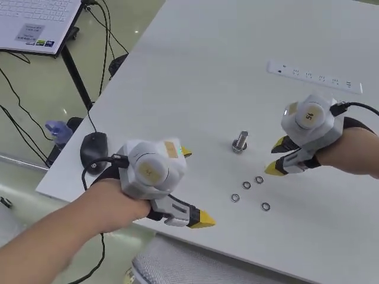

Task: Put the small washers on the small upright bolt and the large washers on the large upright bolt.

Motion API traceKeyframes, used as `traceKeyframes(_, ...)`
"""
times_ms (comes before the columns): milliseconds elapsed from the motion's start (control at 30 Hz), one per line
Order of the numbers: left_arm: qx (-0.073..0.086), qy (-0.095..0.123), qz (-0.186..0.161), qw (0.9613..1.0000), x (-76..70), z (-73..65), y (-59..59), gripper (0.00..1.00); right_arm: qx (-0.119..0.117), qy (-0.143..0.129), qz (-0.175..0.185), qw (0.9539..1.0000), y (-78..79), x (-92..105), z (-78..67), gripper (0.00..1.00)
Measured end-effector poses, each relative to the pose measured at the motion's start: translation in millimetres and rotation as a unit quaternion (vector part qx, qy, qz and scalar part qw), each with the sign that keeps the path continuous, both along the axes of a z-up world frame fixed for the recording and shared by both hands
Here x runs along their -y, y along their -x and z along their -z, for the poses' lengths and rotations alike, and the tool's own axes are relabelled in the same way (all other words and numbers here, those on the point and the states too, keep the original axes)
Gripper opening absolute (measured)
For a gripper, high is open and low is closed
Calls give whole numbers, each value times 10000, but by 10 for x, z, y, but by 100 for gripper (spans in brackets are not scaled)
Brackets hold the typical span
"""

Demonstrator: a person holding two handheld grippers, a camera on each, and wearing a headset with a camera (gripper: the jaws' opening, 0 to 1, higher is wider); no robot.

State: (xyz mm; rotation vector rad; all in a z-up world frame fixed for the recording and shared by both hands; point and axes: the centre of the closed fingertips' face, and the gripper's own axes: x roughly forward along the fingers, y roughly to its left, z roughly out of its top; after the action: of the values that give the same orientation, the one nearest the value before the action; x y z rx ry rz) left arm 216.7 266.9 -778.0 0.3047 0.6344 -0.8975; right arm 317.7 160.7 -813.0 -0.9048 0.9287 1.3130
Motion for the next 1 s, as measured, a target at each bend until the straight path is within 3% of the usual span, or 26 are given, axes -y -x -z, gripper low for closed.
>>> traceKeyframes(267,-48,48,-2,10000,12,6,14,88,42,-8,38,10000,77,24,72,32)
traceKeyframes(500,-56,74,39,9999,26,27,25,88,21,26,42,10000,100,16,230,32)
traceKeyframes(700,-67,28,107,9999,19,54,7,88,26,165,49,9998,36,25,439,30)
traceKeyframes(1000,-92,42,137,9999,35,80,-2,87,23,338,-18,9994,46,10,546,29)
